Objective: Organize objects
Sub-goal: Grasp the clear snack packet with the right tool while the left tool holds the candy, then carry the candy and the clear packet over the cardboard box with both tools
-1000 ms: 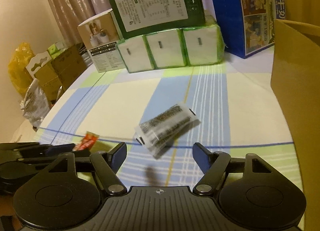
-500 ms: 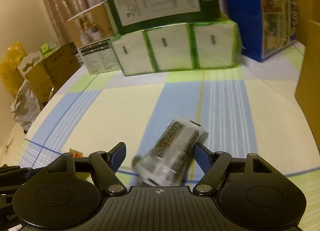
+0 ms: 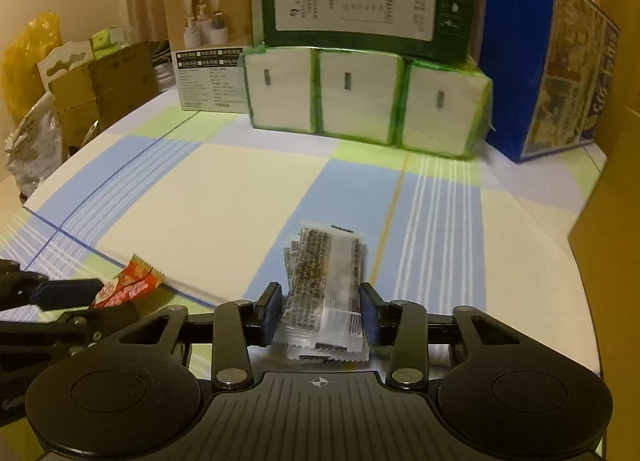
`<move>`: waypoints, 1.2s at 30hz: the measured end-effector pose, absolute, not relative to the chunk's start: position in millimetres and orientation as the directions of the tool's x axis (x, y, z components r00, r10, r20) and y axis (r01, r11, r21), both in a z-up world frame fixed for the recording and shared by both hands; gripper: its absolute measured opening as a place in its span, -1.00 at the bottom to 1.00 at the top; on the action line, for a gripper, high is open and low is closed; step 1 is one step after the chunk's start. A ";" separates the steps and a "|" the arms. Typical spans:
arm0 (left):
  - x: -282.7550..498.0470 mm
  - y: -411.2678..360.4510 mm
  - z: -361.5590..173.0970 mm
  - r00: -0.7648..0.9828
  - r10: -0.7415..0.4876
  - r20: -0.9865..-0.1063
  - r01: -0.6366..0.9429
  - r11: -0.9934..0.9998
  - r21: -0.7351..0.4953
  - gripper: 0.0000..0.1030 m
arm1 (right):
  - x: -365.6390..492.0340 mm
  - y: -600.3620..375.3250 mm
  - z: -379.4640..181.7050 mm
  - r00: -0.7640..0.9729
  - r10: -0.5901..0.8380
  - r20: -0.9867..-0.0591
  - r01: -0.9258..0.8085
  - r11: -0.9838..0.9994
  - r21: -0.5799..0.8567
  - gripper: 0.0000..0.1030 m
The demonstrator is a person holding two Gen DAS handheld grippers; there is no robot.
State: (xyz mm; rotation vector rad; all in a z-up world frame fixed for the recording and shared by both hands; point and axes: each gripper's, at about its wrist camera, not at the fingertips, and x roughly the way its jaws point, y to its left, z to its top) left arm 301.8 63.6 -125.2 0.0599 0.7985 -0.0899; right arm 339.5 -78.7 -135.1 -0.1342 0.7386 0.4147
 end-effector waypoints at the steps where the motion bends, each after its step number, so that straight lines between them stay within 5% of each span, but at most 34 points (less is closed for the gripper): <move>1: 302.0 63.2 -125.3 0.696 -0.055 -0.716 0.106 0.994 0.027 -0.48 | 336.0 -81.5 -134.2 0.660 0.322 -0.678 -0.409 0.912 0.035 -0.26; 9: 303.1 60.3 -128.4 0.699 -0.041 -0.713 0.130 0.989 0.071 -0.46 | 309.9 -100.7 -134.9 0.654 0.332 -0.680 -0.388 0.919 0.076 -0.28; 36: 270.6 54.0 -100.5 0.695 -0.128 -0.707 0.118 0.991 -0.063 -0.54 | 238.3 -131.3 -108.8 0.653 0.298 -0.696 -0.336 0.938 0.087 -0.31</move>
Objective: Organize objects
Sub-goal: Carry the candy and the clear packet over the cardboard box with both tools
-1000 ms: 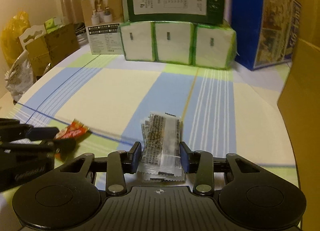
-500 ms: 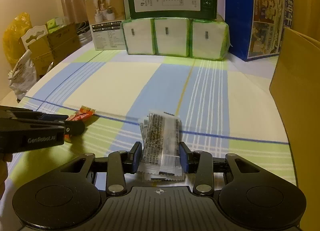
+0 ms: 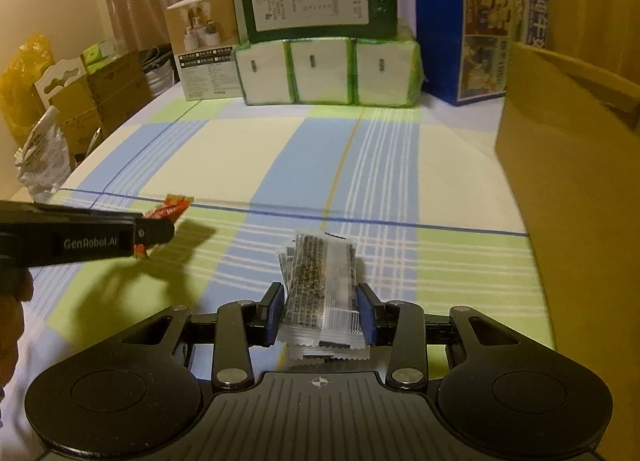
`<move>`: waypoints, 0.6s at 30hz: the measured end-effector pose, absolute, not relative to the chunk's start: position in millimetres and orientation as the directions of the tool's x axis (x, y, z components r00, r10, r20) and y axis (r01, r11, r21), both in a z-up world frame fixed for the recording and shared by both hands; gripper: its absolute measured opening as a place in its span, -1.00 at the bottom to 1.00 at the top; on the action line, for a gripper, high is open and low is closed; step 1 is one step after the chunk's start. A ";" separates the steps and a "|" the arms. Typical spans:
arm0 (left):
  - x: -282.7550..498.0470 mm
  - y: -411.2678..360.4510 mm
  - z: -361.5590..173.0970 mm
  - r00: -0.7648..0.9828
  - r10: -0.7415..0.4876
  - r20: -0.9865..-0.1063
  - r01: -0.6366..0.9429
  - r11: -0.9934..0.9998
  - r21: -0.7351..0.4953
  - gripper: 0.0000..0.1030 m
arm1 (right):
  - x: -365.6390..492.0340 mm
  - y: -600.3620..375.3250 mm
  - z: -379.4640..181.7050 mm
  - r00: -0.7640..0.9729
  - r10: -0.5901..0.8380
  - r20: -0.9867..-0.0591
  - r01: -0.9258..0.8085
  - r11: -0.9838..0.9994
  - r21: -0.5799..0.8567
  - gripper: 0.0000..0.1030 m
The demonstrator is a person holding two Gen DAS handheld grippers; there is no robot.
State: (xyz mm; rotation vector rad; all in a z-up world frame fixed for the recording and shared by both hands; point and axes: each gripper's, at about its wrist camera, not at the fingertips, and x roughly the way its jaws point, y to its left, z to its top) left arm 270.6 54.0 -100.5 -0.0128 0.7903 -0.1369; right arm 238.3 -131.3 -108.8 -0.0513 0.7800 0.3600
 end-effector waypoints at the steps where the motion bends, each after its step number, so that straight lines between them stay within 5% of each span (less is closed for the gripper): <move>1: 267.8 51.7 -96.0 0.700 -0.124 -0.703 0.115 0.992 -0.061 -0.54 | 234.1 -133.3 -105.3 0.659 0.292 -0.694 -0.330 0.940 0.083 -0.31; 18: 157.9 19.3 -21.7 0.717 -0.120 -0.686 0.061 0.992 -0.110 -0.53 | 132.0 -164.5 -18.3 0.704 0.306 -0.641 -0.306 0.945 0.115 -0.31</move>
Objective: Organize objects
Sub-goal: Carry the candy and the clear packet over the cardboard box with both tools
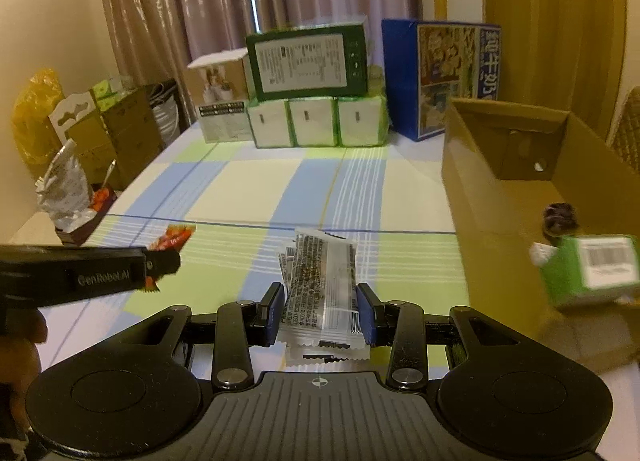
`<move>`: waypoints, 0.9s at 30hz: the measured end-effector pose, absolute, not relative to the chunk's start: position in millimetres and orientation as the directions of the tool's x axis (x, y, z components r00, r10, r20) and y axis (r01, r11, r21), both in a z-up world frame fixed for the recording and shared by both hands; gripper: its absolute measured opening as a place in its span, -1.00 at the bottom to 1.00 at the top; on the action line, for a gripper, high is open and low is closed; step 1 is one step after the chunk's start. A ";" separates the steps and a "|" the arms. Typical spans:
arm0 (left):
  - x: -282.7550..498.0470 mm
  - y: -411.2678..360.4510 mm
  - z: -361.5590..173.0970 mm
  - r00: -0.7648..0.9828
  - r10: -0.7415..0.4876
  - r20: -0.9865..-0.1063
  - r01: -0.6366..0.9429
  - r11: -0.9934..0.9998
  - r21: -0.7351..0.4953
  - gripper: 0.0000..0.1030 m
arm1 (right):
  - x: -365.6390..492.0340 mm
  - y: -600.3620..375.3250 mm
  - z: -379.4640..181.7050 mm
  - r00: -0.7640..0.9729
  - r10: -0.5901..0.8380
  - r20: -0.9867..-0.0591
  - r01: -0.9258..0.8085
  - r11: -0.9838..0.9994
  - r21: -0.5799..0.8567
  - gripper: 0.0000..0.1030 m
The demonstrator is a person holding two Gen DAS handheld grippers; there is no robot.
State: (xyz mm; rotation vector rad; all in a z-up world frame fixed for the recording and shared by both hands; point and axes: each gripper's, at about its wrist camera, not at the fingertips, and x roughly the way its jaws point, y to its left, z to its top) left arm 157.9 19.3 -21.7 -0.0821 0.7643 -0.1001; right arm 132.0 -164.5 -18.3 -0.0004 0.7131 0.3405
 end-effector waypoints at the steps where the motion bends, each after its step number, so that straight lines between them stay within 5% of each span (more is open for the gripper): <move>1: 150.6 16.8 -18.4 0.716 -0.121 -0.687 0.062 0.992 -0.110 -0.54 | 124.8 -167.0 -13.2 0.707 0.305 -0.638 -0.307 0.945 0.112 -0.31; 27: 73.4 -97.4 36.0 0.705 -0.267 -0.657 0.290 0.954 -0.076 -0.54 | 50.8 -296.4 34.6 0.768 0.135 -0.626 -0.115 0.991 0.072 -0.31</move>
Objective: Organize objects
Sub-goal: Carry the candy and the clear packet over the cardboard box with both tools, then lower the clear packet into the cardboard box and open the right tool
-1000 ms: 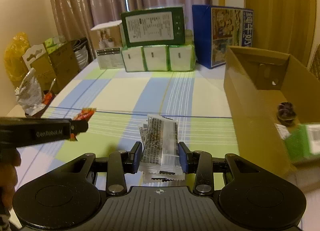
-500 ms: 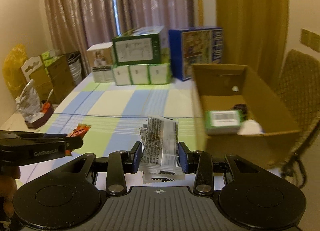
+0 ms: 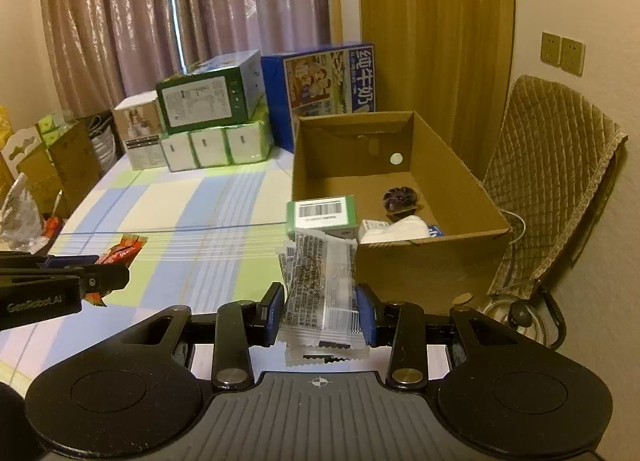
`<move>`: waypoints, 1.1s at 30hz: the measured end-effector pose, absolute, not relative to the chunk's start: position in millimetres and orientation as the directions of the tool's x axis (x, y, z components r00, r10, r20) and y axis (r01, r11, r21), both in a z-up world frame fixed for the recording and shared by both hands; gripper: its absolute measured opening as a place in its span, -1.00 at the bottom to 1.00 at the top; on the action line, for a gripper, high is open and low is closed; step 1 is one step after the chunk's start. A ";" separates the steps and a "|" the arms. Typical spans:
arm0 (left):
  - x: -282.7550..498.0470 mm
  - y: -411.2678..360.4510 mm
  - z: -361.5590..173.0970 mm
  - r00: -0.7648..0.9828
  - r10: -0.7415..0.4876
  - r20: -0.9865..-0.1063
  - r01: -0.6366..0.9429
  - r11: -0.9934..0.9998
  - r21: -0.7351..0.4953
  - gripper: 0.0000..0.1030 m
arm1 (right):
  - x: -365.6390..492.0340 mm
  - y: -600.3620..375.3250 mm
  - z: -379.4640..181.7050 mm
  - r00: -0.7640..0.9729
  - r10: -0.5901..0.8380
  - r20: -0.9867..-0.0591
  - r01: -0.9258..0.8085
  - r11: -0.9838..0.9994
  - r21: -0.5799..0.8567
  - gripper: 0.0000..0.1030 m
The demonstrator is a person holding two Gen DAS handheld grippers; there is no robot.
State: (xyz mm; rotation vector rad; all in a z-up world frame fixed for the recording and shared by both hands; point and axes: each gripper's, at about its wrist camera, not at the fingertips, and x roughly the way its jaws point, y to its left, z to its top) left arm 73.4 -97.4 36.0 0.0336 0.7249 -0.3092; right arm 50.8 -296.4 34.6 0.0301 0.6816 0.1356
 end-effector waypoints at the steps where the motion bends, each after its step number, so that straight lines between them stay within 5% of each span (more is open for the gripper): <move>1: 75.9 -100.9 35.8 0.704 -0.269 -0.658 0.294 0.953 -0.075 -0.54 | 54.8 -297.4 33.2 0.766 0.135 -0.629 -0.115 0.991 0.072 -0.31; 17: 122.8 -139.6 31.4 0.688 -0.306 -0.657 0.361 0.931 -0.056 -0.54 | 141.4 -311.9 30.8 0.775 0.123 -0.620 -0.126 0.991 0.039 -0.32; 19: 127.8 -141.9 32.2 0.689 -0.310 -0.655 0.367 0.929 -0.054 -0.54 | 156.6 -313.1 30.6 0.770 0.134 -0.624 -0.138 0.990 0.042 -0.84; 20: 130.7 -143.7 32.7 0.690 -0.311 -0.653 0.369 0.928 -0.052 -0.54 | 164.0 -313.6 30.4 0.765 0.138 -0.629 -0.142 0.989 0.045 -0.91; 33: 159.7 -163.2 31.2 0.687 -0.326 -0.650 0.396 0.917 -0.041 -0.54 | 197.6 -352.7 33.7 0.777 0.118 -0.618 -0.106 0.993 0.056 -0.92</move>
